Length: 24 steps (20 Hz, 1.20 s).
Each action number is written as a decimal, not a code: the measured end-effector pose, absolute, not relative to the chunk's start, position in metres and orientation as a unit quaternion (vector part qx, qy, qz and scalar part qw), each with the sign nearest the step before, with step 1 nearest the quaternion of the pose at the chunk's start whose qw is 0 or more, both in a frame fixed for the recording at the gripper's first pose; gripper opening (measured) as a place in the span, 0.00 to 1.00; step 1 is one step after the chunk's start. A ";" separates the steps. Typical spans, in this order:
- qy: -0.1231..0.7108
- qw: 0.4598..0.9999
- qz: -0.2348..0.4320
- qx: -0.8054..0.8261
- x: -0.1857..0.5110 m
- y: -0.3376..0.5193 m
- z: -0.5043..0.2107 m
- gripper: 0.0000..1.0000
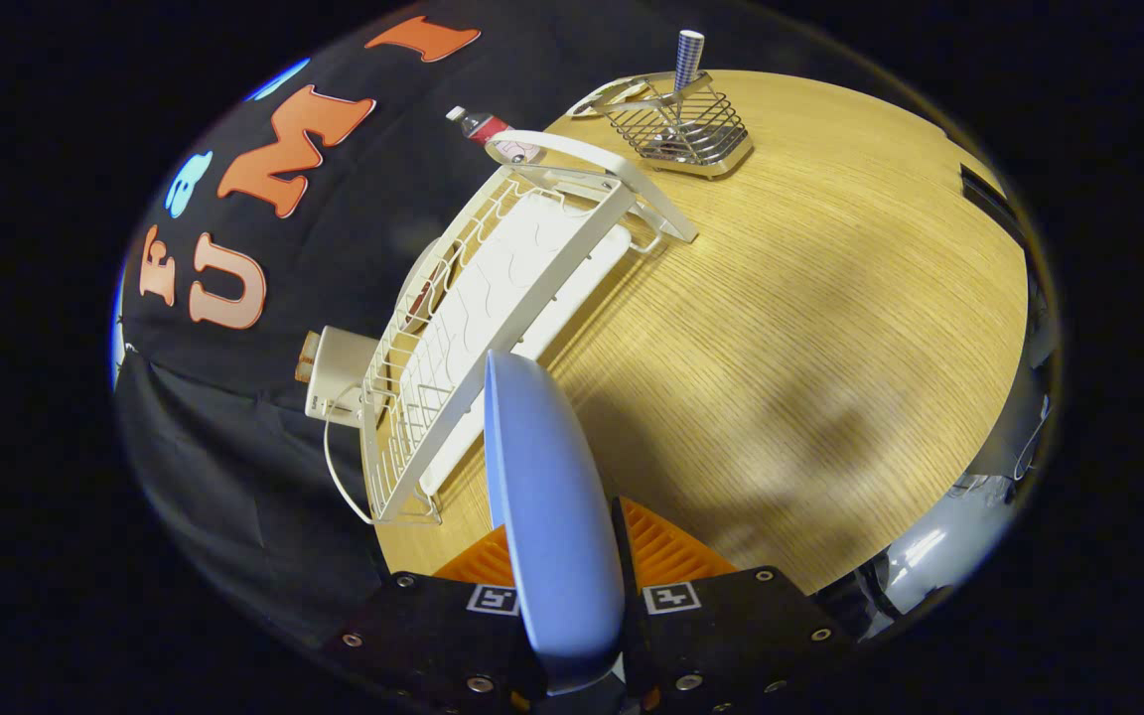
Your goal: Take the plate from the dish rack, then take the spoon from the basket and place it into the plate.
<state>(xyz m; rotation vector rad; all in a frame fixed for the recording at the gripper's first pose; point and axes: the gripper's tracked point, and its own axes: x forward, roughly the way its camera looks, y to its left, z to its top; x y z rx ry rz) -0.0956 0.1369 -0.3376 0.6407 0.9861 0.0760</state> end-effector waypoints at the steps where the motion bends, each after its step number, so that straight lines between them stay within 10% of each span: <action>1: 0.468 0.831 0.039 0.298 -0.096 0.138 -0.339 0.29; 8: 0.472 0.837 0.034 0.272 -0.092 0.123 -0.334 0.35; 12: 0.460 0.847 0.023 0.267 -0.087 0.097 -0.323 0.61; 24: 0.291 0.948 0.012 0.127 -0.007 -0.020 -0.231 0.98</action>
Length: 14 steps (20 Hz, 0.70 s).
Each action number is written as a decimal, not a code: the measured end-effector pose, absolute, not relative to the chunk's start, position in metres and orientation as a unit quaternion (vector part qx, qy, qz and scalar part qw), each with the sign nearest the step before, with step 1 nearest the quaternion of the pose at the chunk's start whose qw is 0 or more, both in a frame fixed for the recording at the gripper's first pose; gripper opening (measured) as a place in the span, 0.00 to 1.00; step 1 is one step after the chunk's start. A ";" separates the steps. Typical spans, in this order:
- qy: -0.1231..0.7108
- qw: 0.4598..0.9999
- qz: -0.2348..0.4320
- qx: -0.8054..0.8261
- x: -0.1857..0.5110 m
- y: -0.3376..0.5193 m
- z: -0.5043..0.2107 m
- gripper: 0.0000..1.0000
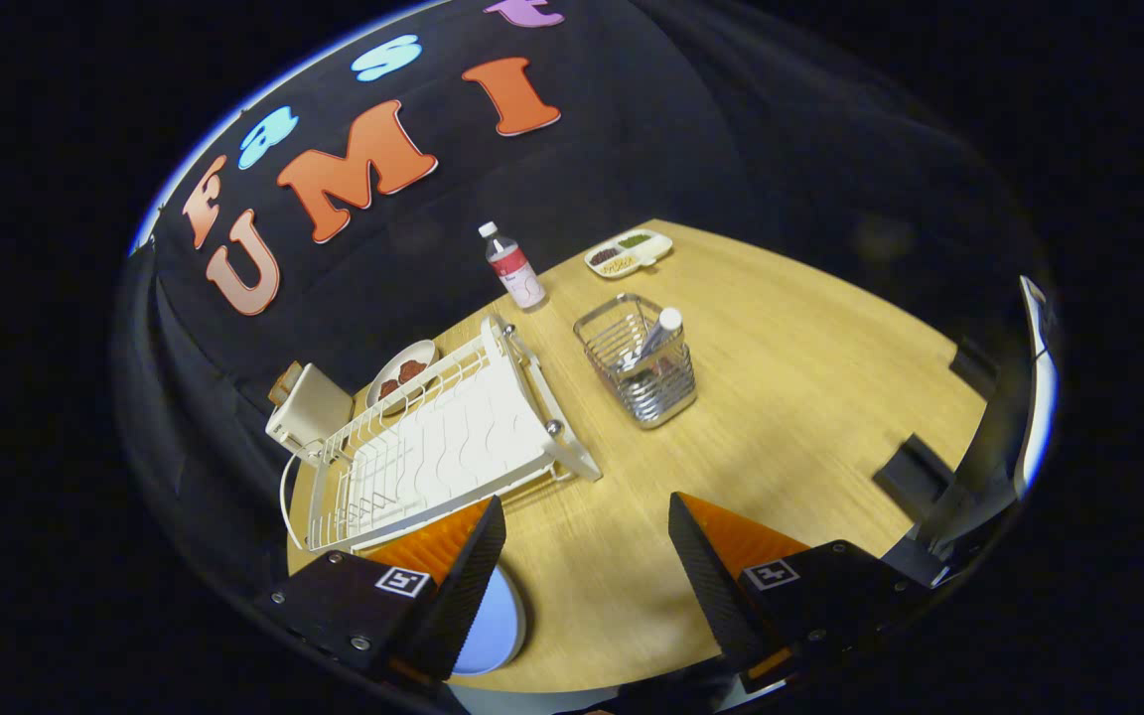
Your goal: Take the plate from the dish rack, then take the spoon from the basket and place it into the plate.
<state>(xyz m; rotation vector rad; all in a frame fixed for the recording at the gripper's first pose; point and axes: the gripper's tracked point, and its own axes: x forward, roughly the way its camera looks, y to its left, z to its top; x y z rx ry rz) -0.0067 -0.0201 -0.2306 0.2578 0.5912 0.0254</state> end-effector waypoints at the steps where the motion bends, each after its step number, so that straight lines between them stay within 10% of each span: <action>1: 0.275 0.955 0.010 0.112 -0.001 -0.030 -0.225 0.98; 14: 0.051 0.989 0.112 -0.080 0.097 -0.062 -0.190 0.99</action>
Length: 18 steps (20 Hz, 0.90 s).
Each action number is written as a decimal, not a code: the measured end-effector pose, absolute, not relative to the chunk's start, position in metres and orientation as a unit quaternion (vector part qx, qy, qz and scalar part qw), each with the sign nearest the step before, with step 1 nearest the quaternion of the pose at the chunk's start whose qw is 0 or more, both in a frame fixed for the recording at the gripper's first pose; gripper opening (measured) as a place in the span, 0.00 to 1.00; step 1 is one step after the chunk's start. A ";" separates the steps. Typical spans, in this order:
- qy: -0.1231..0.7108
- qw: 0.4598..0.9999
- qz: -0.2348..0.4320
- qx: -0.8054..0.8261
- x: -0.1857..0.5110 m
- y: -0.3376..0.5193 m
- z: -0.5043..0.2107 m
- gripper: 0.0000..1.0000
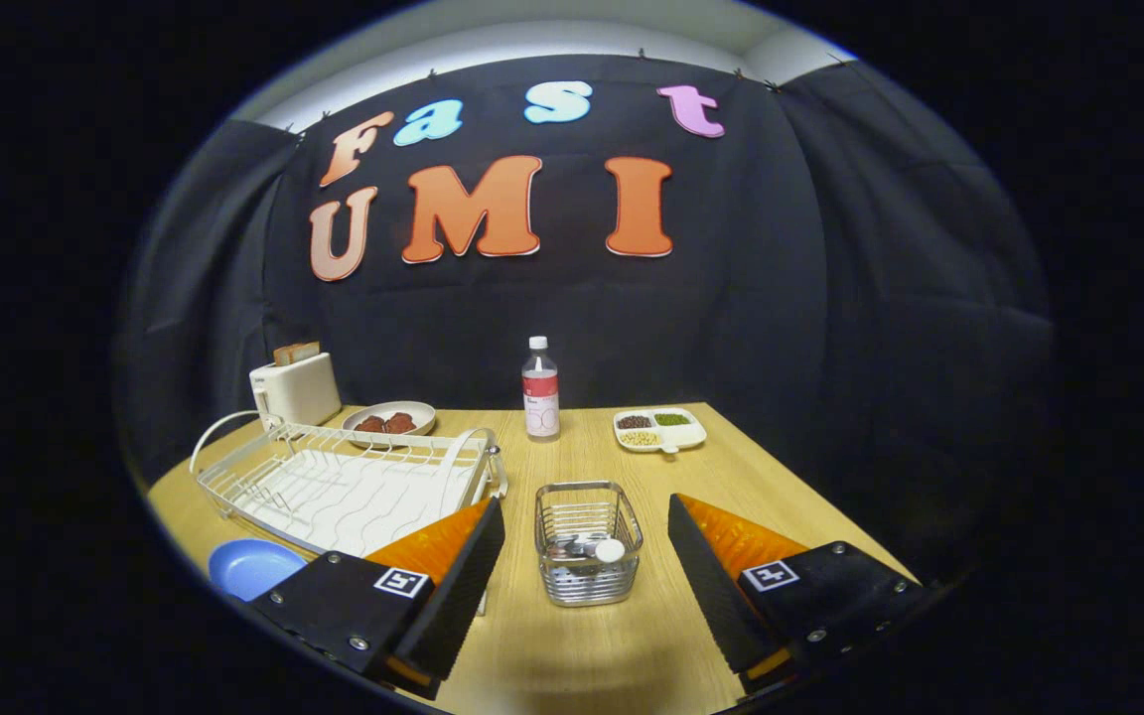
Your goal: Take the plate from the dish rack, then take the spoon from the basket and place it into the plate.
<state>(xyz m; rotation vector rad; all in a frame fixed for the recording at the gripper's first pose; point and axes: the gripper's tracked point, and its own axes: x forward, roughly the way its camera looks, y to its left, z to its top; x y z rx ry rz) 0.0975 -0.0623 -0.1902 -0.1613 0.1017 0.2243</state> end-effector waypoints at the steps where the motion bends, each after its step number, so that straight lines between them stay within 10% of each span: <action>1: 0.052 0.988 0.115 -0.088 0.104 -0.064 -0.196 0.99; 3: 0.052 0.988 0.121 -0.078 0.116 -0.066 -0.201 0.99; 18: 0.071 0.986 0.146 -0.043 0.142 -0.062 -0.227 0.15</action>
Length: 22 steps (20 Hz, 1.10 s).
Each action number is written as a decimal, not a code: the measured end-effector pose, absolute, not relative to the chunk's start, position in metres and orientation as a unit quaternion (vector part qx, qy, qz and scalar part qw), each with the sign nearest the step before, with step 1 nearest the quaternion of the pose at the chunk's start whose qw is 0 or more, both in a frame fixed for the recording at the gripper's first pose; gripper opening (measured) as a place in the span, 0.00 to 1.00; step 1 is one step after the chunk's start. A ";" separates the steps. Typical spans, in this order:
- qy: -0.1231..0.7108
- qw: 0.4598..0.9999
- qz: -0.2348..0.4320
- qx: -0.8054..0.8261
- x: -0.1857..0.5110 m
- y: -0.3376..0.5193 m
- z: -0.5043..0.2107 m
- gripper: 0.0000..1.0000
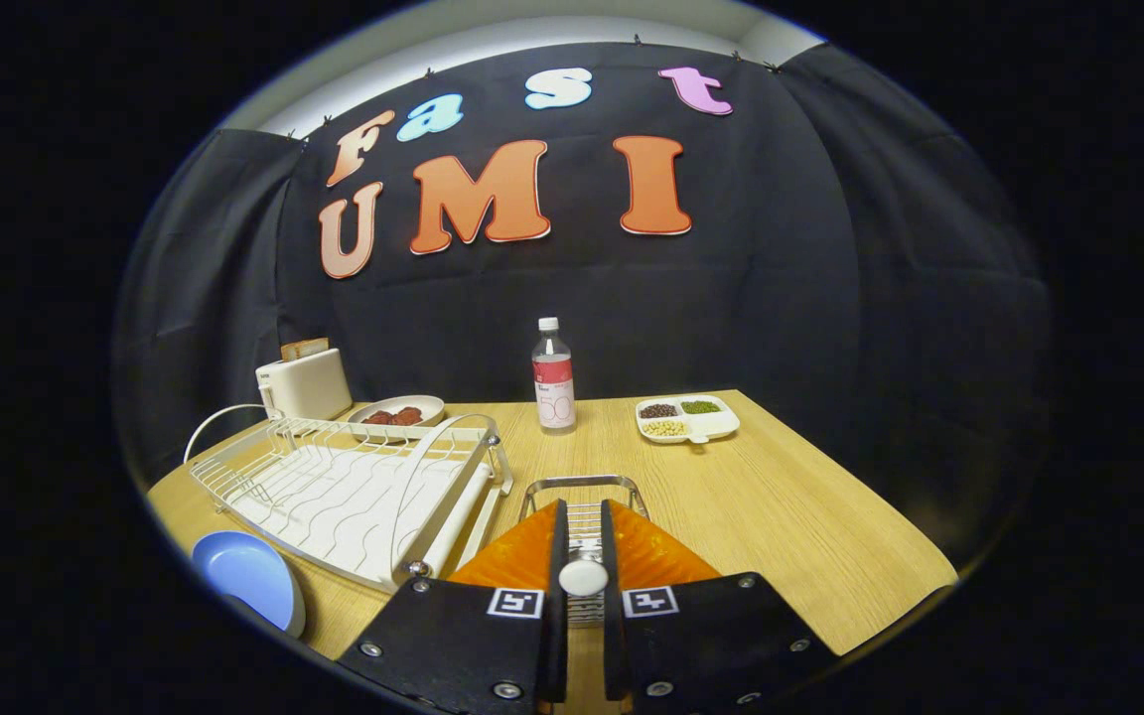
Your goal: Take the plate from the dish rack, then take the spoon from the basket and place it into the plate.
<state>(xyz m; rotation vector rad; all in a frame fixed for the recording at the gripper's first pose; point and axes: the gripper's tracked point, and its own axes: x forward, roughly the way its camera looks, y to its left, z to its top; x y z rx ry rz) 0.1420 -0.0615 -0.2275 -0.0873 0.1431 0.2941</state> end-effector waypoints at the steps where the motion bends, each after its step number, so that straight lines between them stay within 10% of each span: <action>1: 0.070 0.986 0.142 -0.046 0.142 -0.064 -0.226 0.14; 22: 0.009 0.989 0.130 -0.068 0.043 -0.007 -0.113 0.08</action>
